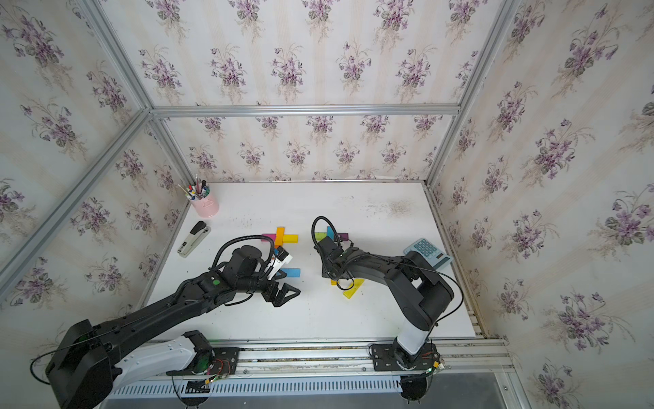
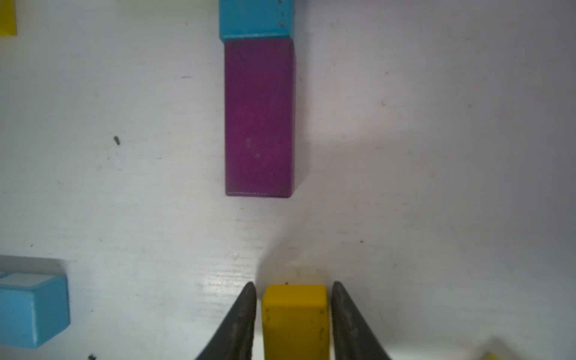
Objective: Assemble the letter t with building blocks
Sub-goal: Assemble the building block at the center of the board.
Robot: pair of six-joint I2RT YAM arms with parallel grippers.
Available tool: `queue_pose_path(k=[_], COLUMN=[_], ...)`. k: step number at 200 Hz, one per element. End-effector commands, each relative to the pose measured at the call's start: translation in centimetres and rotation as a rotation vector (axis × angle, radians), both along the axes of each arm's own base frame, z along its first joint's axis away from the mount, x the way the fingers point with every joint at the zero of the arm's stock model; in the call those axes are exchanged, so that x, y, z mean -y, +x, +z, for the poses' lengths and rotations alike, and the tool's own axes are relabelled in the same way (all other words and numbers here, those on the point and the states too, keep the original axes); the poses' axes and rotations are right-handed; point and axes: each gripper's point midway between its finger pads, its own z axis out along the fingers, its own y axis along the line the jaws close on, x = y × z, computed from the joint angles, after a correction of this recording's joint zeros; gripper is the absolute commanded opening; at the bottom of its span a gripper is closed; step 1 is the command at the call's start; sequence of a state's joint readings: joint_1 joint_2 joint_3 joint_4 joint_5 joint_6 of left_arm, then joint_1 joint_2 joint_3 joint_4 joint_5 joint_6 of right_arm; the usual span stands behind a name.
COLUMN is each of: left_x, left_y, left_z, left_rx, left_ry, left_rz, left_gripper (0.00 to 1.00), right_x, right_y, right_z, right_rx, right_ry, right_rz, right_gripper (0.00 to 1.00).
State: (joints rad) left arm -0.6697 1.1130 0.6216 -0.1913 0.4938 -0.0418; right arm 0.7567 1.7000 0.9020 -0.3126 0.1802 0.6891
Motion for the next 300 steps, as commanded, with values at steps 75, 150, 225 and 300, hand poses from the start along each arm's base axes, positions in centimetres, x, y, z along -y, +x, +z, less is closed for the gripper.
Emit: queue_pose_path(k=[75,150,225,300], left_x=[0.7,0.6,0.6,0.8], left_y=[-0.4,-0.6,-0.5,-0.1], left_z=[0.7,0.6,0.4,1.2], left_rx=[0.0,-0.003,-0.001,-0.004], left_ry=[-0.045,-0.053,-0.043,-0.06], left_rz=[-0.037,-0.036,-0.037,-0.038], left_gripper=[1.0,1.0,1.0,1.0], right_x=[1.2,1.0,0.0,-1.3], right_y=[-4.2,-3.2,-2.5,-1.0], right_z=[0.3,0.3,-0.3,-0.5], right_rx=[-0.053,-0.032,-0.052,-0.092], right_ry=[0.02,-0.025,-0.038,-0.035], right_rz=[0.002,0.01,0.032,0.024], right_gripper=[0.54,0.48,0.29,0.24])
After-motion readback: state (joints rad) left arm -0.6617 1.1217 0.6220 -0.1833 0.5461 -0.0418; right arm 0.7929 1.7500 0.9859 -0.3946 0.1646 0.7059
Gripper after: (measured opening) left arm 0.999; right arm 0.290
